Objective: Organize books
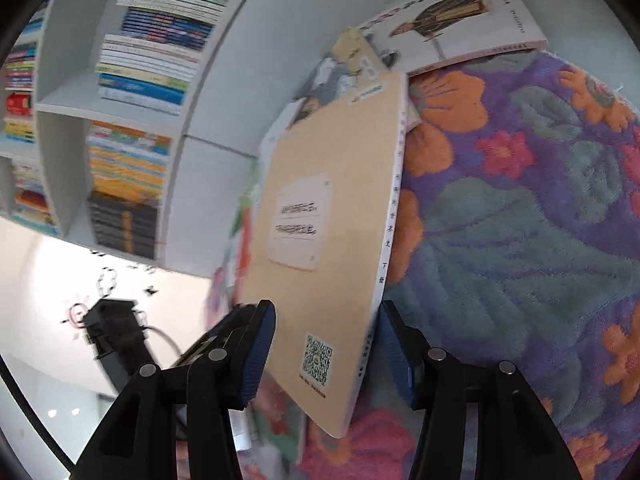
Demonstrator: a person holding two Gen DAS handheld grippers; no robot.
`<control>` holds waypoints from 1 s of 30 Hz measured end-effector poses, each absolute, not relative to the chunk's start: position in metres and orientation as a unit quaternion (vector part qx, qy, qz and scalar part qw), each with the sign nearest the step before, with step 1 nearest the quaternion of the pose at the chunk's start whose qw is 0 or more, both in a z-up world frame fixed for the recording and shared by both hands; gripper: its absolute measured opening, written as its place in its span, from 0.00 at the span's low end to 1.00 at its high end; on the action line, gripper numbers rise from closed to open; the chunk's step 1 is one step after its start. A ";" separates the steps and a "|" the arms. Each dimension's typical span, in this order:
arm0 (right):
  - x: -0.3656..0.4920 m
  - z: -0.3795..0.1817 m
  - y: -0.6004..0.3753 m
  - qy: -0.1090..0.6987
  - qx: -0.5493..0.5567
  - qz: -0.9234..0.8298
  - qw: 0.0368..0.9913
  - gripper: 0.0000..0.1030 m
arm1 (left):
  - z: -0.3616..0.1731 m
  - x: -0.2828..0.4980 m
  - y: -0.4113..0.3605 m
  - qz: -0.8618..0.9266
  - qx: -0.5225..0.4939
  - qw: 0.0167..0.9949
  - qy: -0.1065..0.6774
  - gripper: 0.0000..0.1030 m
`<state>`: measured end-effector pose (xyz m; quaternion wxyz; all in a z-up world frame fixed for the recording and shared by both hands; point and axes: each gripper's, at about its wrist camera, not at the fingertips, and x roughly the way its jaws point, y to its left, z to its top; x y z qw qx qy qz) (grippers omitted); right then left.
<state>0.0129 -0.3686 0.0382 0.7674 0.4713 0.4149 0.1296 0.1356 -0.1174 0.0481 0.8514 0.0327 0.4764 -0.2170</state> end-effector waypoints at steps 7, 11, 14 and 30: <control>-0.003 0.057 -0.377 0.351 0.496 0.196 0.770 0.51 | 0.049 0.136 -0.103 -0.250 -0.016 0.834 0.492 0.53; -0.001 0.058 -0.371 0.368 0.455 0.120 0.801 0.30 | 0.048 0.128 -0.109 -0.257 0.014 0.837 0.484 0.53; 0.003 0.050 -0.367 0.368 0.464 0.087 0.801 0.22 | 0.048 0.120 -0.111 -0.242 0.045 0.846 0.473 0.53; 0.022 0.186 -0.286 0.361 0.385 0.242 0.814 0.16 | 0.070 0.095 -0.075 -0.385 -0.136 0.771 0.488 0.50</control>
